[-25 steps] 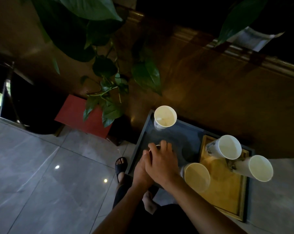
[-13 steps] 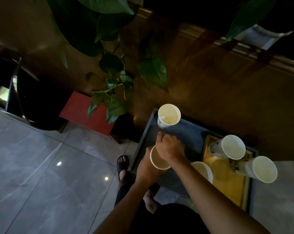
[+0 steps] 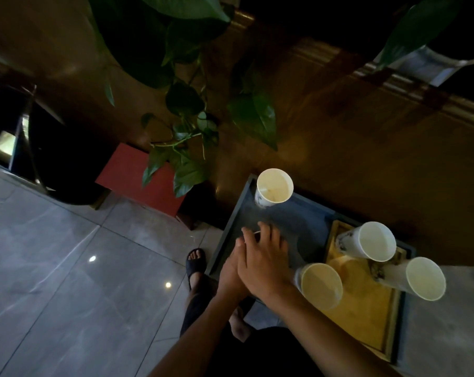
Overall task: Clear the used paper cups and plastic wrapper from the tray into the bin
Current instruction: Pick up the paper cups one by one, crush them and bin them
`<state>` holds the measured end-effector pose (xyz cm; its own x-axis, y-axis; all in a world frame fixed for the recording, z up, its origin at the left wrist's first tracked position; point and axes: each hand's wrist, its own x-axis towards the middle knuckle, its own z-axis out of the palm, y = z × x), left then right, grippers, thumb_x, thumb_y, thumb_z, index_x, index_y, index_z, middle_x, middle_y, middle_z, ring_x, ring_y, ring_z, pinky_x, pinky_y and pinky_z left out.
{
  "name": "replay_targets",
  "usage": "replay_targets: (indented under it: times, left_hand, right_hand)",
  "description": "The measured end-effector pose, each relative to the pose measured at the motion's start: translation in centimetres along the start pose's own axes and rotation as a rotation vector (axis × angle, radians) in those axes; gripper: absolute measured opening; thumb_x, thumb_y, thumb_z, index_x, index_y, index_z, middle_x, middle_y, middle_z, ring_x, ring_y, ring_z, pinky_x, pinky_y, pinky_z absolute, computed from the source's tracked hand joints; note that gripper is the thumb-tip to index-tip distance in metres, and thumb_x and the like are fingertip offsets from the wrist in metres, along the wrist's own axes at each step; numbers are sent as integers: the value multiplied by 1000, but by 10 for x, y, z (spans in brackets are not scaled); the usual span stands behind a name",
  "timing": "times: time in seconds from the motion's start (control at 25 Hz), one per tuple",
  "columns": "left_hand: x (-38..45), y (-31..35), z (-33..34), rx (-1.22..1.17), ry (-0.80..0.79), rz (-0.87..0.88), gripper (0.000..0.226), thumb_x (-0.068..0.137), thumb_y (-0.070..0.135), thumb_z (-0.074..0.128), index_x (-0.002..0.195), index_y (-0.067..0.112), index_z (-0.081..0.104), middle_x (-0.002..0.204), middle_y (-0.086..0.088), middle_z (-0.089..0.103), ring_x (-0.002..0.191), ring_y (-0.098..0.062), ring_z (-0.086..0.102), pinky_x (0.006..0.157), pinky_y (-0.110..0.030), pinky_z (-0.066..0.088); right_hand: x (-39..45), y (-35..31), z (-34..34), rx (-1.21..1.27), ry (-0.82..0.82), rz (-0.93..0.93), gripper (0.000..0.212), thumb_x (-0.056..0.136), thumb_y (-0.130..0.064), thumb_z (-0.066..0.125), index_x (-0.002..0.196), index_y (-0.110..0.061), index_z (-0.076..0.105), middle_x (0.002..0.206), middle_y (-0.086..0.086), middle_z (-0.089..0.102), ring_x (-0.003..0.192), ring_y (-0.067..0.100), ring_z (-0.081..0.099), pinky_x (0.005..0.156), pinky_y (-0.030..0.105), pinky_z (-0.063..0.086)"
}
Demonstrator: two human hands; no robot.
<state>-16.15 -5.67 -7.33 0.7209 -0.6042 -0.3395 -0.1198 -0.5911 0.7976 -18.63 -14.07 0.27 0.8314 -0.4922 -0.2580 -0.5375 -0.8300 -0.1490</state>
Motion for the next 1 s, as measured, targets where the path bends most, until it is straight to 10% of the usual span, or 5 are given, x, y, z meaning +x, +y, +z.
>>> replay_targets:
  times: [0.32,0.56,1.0]
  left_hand:
    - [1,16,-11,75,-109,-35,39,87,52,52,123,38,43,116,18,48,108,4,51,78,-5,31]
    - [2,20,-17,-57,-60,-85,72,60,71,72,119,58,33,111,24,52,103,-9,62,82,-39,55]
    - [-2,22,-17,-145,-49,-111,73,54,68,77,111,66,30,99,29,57,99,-9,65,80,-36,53]
  right_hand:
    - [3,4,-7,148,-67,-3,54,96,-58,18,134,-35,50,137,3,52,125,23,46,99,43,44]
    - [54,36,-62,384,152,-138,38,96,-46,46,120,-23,64,123,4,62,118,21,50,89,42,53]
    - [124,58,-78,61,-34,-34,80,81,-61,71,148,-30,39,146,9,41,131,35,42,100,49,48]
